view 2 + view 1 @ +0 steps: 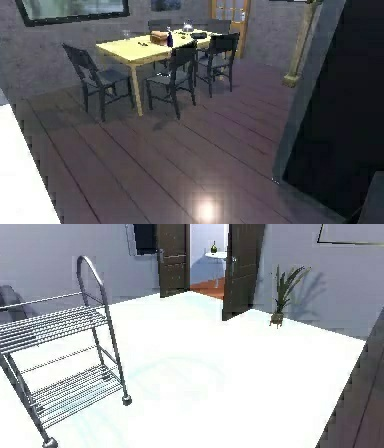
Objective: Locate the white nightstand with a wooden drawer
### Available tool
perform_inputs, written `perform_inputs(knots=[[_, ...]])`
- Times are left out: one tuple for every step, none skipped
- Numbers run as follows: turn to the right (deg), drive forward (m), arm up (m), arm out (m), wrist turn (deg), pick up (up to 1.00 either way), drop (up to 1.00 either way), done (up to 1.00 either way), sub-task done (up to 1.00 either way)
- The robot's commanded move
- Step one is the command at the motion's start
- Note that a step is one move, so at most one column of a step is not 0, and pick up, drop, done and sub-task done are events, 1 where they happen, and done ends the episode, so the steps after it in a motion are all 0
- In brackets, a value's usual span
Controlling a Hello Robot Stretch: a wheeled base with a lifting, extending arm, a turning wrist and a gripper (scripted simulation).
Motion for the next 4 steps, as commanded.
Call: perform_inputs(knots=[[0.0, 1.00, 0.00, 0.00, 0.0, 0.00, 0.00, 0.00, 0.00], [0.0, 1.00, 0.00, 0.00, 0.0, 0.00, 0.00, 0.00, 0.00], [0.0, 1.00, 0.00, 0.00, 0.0, 0.00, 0.00, 0.00, 0.00], [6.0, 0.00, 0.00, 0.00, 0.0, 0.00, 0.00, 0.00, 0.00]])
